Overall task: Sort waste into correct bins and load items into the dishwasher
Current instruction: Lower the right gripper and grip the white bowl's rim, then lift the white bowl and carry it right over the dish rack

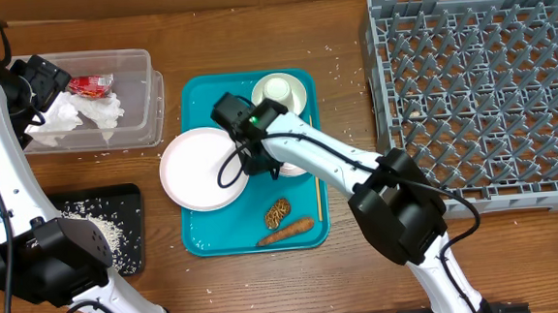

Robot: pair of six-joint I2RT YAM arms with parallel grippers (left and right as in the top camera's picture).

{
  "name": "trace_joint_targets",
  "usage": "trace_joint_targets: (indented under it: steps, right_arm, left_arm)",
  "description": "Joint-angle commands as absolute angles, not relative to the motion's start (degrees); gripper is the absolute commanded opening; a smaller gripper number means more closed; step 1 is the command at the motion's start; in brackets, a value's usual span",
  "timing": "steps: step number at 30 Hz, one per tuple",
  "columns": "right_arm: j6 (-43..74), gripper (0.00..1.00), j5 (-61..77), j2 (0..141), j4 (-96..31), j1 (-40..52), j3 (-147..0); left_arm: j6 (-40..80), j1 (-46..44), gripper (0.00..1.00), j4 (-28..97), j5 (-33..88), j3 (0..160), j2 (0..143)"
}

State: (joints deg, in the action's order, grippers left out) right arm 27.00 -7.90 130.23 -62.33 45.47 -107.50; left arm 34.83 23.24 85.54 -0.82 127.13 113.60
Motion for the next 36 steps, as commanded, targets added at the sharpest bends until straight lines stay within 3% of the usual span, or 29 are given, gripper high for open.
trace_joint_targets:
  steps: [1, 11, 19, 31, 36]
  right_arm:
    - [27.1, 0.04, -8.1, 129.4, -64.8, 45.7, -113.6]
    - [26.8, 0.04, -8.1, 126.8, -78.5, 41.3, -127.6]
    - [25.6, 0.04, -5.4, 120.5, -81.3, 23.7, -129.3]
    - [6.4, 0.04, 46.6, 120.1, -72.7, -17.3, -128.6]
    - [2.4, 0.04, 61.7, 121.6, -69.8, -26.9, -128.5]
  left_arm:
    - [35.8, 23.2, 1.00, 85.5, -0.6, 127.9, 113.4]
    - [35.8, 23.2, 1.00, 85.4, -0.6, 127.9, 113.4]
    - [35.8, 23.2, 1.00, 85.5, -0.6, 127.9, 113.4]
    - [35.8, 23.2, 1.00, 85.4, -0.6, 127.9, 113.4]
    - [35.8, 23.2, 1.00, 85.5, -0.6, 127.9, 113.4]
